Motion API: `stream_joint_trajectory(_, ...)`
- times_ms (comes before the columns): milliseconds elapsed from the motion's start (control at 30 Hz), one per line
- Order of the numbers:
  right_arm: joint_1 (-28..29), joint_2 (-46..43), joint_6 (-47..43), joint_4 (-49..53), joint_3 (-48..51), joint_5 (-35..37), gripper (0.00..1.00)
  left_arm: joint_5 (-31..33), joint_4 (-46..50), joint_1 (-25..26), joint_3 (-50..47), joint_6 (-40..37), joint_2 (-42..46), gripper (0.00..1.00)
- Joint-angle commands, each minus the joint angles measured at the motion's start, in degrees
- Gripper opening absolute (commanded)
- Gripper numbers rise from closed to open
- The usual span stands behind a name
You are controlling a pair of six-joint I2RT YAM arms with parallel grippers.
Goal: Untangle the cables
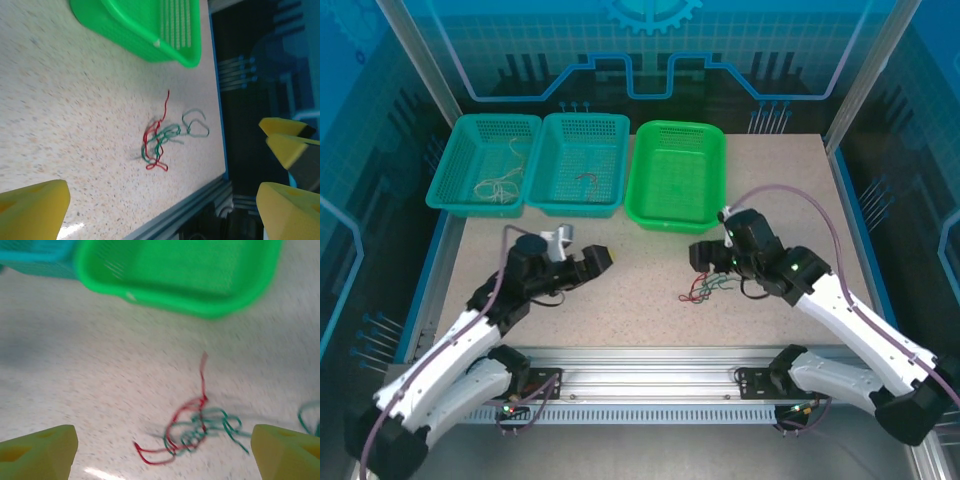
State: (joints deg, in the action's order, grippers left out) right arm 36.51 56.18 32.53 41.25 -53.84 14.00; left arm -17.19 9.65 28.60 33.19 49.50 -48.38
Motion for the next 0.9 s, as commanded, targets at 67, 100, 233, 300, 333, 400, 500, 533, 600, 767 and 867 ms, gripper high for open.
stream_joint_trajectory(67,-3.79,-0.45,9.74,-0.61,7.99,-1.34,0.91,5.91,-9.7,10.19,4.84,-0.75,-15.32,0.95)
stream_joint_trajectory(100,-4.83,0.77,10.76,-0.65,8.58,-2.65,0.91,6.37,-10.81,11.88,5.73,0.03,-18.95,0.94)
stream_joint_trajectory(233,-8.02,7.26,12.12,0.39,8.82,-4.74,0.93,5.59,-18.41,17.28,9.63,3.5,-32.54,0.94)
stream_joint_trajectory(300,-9.39,10.34,12.02,0.23,8.76,-5.79,0.93,5.84,-21.11,19.77,11.89,4.76,-38.03,0.95)
stream_joint_trajectory(333,-10.18,11.86,12.02,0.23,8.76,-6.28,0.93,6.09,-22.43,20.83,12.77,5.48,-40.78,0.97)
stream_joint_trajectory(400,-11.35,13.99,12.15,0.49,8.67,-6.14,0.94,6.08,-25.0,22.22,14.08,7.4,-45.36,0.98)
stream_joint_trajectory(500,-12.88,16.35,11.51,-0.42,8.86,-6.24,0.95,5.79,-29.66,23.33,14.88,10.38,-50.66,0.96)
stream_joint_trajectory(533,-13.2,17.07,11.1,-0.84,9.01,-6.55,0.95,5.44,-31.03,23.44,15.14,11.16,-52.21,0.91)
stream_joint_trajectory(600,-13.48,18.36,10.38,-2.13,9.4,-7.02,0.95,4.63,-32.46,23.52,15.83,12.3,-54.46,0.8)
stream_joint_trajectory(767,-13.77,22.06,10.31,-4.96,10.49,-8.9,0.94,3.8,-31.71,23.51,17.73,12.82,-56.7,0.45)
stream_joint_trajectory(867,-13.84,24.01,11.16,-6.86,11.21,-8.9,0.93,4.05,-30.39,23.52,18.01,12.49,-56.48,0.25)
